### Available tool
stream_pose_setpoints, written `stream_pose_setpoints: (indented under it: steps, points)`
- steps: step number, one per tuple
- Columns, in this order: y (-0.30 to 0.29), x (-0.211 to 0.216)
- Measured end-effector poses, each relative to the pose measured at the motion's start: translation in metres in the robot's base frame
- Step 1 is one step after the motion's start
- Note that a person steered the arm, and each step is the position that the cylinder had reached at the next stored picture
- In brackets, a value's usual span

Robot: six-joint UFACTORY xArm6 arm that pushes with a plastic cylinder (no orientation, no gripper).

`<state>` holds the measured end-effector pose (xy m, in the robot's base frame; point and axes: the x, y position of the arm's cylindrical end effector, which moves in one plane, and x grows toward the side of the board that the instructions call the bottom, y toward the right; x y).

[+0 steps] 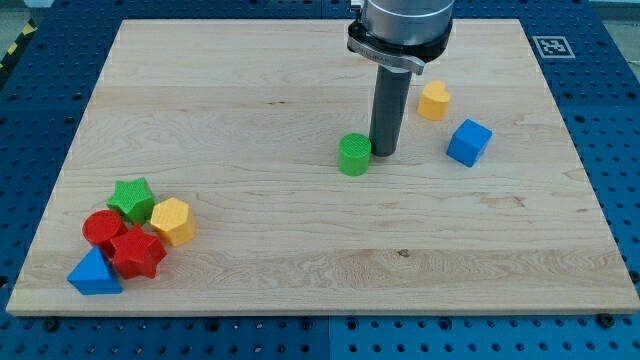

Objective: Slide the green circle into the yellow hexagon

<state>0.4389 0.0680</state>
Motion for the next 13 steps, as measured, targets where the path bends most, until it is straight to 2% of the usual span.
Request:
stream_pose_setpoints:
  steps: [3, 6, 9, 10, 11, 12, 13]
  points:
    - [-0.053, 0.01]
    - [-0.116, 0.056]
    - [-0.174, 0.071]
    - [-0.136, 0.065]
    - [-0.096, 0.0]
    - [-0.055, -0.098]
    - [0.005, -0.173]
